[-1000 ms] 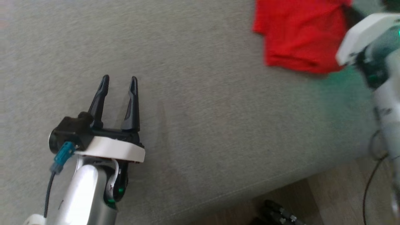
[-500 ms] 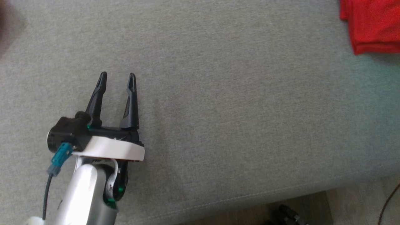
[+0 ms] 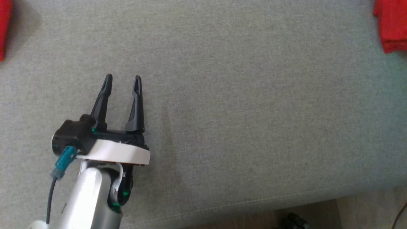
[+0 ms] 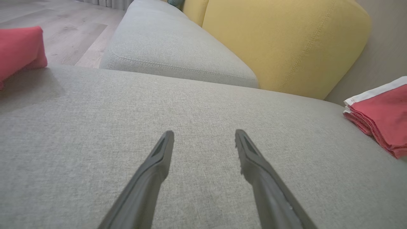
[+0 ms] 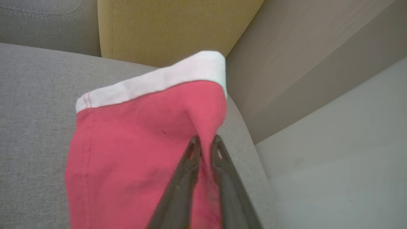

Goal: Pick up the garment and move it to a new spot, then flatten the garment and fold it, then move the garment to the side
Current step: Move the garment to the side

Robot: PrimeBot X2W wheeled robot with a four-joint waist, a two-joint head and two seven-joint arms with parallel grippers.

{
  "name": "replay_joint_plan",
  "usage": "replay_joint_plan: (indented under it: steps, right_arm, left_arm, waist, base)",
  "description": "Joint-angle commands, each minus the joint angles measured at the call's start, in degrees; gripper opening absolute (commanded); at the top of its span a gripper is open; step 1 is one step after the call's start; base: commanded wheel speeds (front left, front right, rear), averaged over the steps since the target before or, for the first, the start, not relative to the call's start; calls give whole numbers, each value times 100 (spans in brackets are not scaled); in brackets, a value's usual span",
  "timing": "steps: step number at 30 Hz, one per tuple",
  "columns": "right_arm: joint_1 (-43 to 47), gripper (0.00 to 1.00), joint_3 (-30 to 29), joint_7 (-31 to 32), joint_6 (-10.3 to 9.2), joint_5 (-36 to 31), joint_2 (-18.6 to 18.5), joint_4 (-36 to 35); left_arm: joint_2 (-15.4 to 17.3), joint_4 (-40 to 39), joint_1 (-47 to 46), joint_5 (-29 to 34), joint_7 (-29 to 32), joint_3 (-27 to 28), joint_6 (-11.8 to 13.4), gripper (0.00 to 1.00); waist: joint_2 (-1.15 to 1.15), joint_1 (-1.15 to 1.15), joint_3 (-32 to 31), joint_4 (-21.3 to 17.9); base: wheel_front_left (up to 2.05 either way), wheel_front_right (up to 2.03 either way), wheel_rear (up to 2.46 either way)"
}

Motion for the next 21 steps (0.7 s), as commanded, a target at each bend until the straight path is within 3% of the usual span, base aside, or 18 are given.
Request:
replay_joint_plan:
  steps: [1, 9, 21]
  right_arm:
    - [168, 100, -172, -38, 37, -251, 187, -265]
    - [314, 100, -438, -328, 37, -650, 635, -438]
    - [246, 100, -929, -646, 37, -1424, 756, -539]
  left_arm:
    - [11, -123, -84, -39, -69, 116, 39, 100]
    - [4, -59, -56, -75, -83, 91, 38, 100]
    - [3, -20, -39, -121, -101, 104, 51, 100]
  waist:
    - [0, 0, -57, 26]
    - [0, 0, -164, 87]
    - [0, 0, -245, 122]
  base:
    - [0, 0, 0]
    - [0, 0, 0]
    - [0, 0, 0]
